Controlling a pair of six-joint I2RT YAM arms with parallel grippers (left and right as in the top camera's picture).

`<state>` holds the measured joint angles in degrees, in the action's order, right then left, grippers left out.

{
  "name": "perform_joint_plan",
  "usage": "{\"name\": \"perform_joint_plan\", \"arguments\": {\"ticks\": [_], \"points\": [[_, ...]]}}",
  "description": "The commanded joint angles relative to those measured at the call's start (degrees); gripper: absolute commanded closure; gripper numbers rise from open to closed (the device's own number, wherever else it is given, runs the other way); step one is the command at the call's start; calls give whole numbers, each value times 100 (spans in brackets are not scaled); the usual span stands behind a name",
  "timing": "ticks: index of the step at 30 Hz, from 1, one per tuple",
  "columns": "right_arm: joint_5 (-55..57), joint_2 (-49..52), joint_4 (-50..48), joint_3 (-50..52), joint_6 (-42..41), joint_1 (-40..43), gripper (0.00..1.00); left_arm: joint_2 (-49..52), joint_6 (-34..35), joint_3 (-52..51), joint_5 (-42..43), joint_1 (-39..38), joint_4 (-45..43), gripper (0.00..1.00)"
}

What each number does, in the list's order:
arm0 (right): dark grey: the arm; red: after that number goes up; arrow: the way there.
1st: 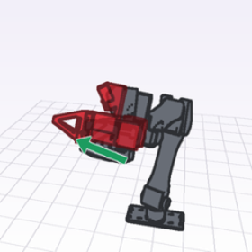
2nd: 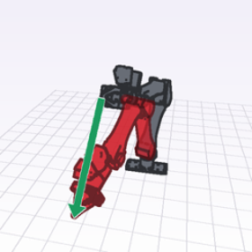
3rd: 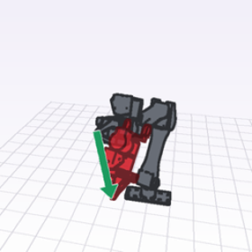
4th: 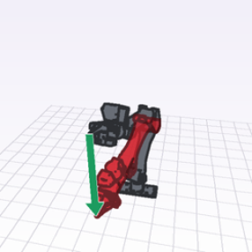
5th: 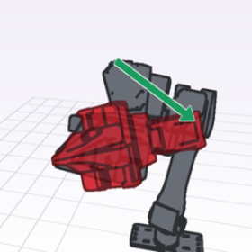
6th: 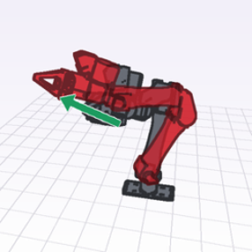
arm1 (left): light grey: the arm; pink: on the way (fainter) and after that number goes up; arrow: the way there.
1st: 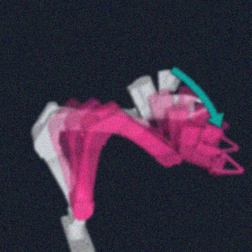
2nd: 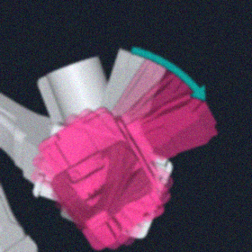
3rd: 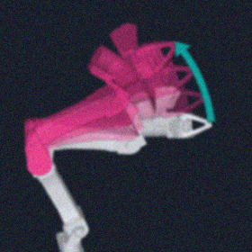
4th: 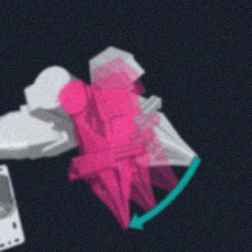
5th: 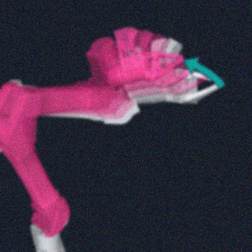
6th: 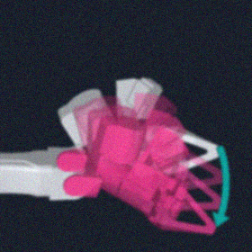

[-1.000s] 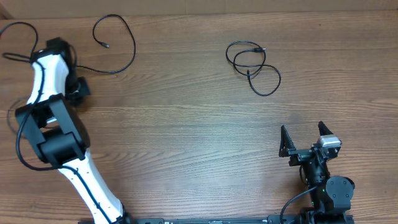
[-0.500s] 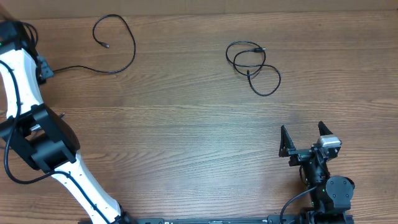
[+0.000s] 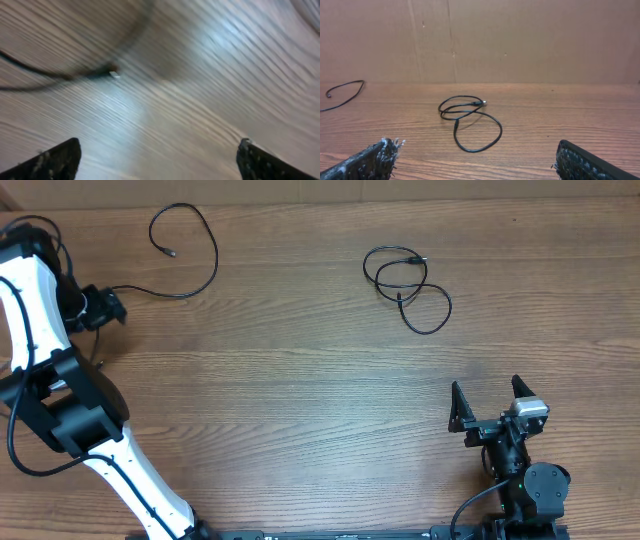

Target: Untangle cables

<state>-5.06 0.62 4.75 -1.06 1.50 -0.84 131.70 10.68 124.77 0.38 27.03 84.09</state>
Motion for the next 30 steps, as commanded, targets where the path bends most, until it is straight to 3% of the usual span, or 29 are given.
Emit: {"name": "perform_joint_plan", "arguments": {"ticks": [1, 6, 10, 18, 25, 28, 30], "points": [[52, -46, -22, 57, 31, 11, 0, 17, 111, 63, 1001, -120, 400, 0], [52, -46, -22, 57, 31, 11, 0, -125, 533, 72, 1010, -389, 645, 1], [52, -46, -22, 57, 31, 11, 0, -503, 1043, 175, 1012, -678, 334, 0], [52, -46, -22, 57, 31, 11, 0, -1473, 1121, 251, 1023, -1480, -470, 0], [52, -46, -22, 57, 31, 11, 0, -1550, 1115, 245, 1416, -2127, -544, 0], [52, -46, -22, 57, 31, 11, 0, -1499, 828, 245, 1078, -2334, -726, 1], [52, -46, -22, 57, 31, 11, 0, -1480, 962, 245, 186, -2463, -710, 1]]}}
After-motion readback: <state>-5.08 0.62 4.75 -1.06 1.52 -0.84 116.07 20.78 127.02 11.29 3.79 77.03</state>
